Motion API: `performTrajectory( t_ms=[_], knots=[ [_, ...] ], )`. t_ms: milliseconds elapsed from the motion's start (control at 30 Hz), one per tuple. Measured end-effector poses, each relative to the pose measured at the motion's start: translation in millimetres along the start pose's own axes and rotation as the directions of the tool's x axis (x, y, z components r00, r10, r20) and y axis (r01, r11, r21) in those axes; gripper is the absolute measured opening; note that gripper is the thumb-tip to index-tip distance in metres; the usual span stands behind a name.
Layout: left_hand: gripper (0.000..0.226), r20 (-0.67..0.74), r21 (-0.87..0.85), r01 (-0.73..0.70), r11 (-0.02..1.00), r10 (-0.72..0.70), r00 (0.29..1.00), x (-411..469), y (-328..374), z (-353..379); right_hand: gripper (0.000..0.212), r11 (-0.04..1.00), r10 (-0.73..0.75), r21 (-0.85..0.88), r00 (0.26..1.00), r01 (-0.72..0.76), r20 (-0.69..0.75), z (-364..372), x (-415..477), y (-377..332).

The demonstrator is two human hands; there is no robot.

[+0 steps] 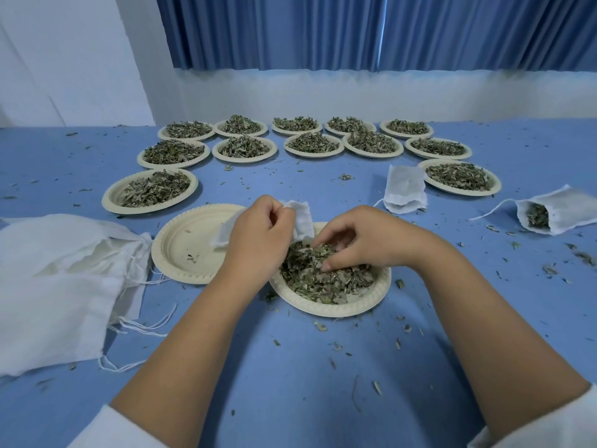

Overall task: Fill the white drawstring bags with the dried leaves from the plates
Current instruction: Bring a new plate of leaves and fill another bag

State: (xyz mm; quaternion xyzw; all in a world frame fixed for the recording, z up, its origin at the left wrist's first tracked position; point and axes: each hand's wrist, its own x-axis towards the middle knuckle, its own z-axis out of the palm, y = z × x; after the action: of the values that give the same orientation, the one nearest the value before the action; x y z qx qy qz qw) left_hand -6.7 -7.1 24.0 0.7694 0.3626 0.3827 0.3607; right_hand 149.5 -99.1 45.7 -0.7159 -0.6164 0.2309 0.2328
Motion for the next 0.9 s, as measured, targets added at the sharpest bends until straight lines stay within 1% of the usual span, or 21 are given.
performTrajectory(
  t_ms=[167, 333, 400, 467, 500, 633, 733, 900],
  knots=[
    [0.020, -0.019, -0.028, 0.023, 0.999, -0.024, 1.000, 2.4, -1.9, -2.7, 0.028, 0.984, -0.024, 0.172, 0.995, 0.042, -0.102, -6.7, -3.3, -1.3],
    [0.019, -0.055, -0.047, 0.035, 0.998, -0.037, 0.998, 5.5, -5.0, -6.1, 0.023, 0.946, -0.035, 0.316, 0.992, 0.071, -0.117, -11.0, -6.0, -0.4],
    [0.018, -0.061, -0.039, 0.033, 0.999, -0.036, 0.998, 7.7, -7.0, -7.7, 0.029, 0.928, -0.025, 0.366, 0.993, 0.067, -0.117, -13.5, -6.6, 0.2],
    [0.017, -0.053, -0.034, 0.036, 0.999, -0.037, 0.998, 9.4, -7.6, -9.3, 0.037, 0.913, -0.022, 0.402, 0.991, 0.074, -0.134, -15.5, -6.9, 0.4],
    [0.016, -0.045, -0.035, 0.036, 0.999, -0.038, 0.998, 9.6, -7.6, -10.0, 0.038, 0.904, -0.019, 0.419, 0.989, 0.081, -0.148, -16.0, -6.9, 0.3],
    [0.009, -0.001, -0.051, 0.026, 0.998, -0.026, 1.000, 9.6, -7.5, -10.2, 0.030, 0.876, 0.025, 0.474, 0.971, 0.093, -0.237, -15.6, -5.2, -0.1],
    [0.009, 0.019, -0.077, 0.028, 0.997, -0.027, 0.999, 9.6, -8.1, -9.6, 0.020, 0.862, 0.060, 0.495, 0.951, 0.104, -0.304, -14.4, -4.7, -1.3],
    [0.011, 0.022, -0.108, 0.053, 0.993, -0.051, 0.998, 9.1, -8.0, -9.1, 0.021, 0.839, 0.074, 0.518, 0.908, 0.167, -0.413, -10.8, -1.6, -3.0]
  ],
)
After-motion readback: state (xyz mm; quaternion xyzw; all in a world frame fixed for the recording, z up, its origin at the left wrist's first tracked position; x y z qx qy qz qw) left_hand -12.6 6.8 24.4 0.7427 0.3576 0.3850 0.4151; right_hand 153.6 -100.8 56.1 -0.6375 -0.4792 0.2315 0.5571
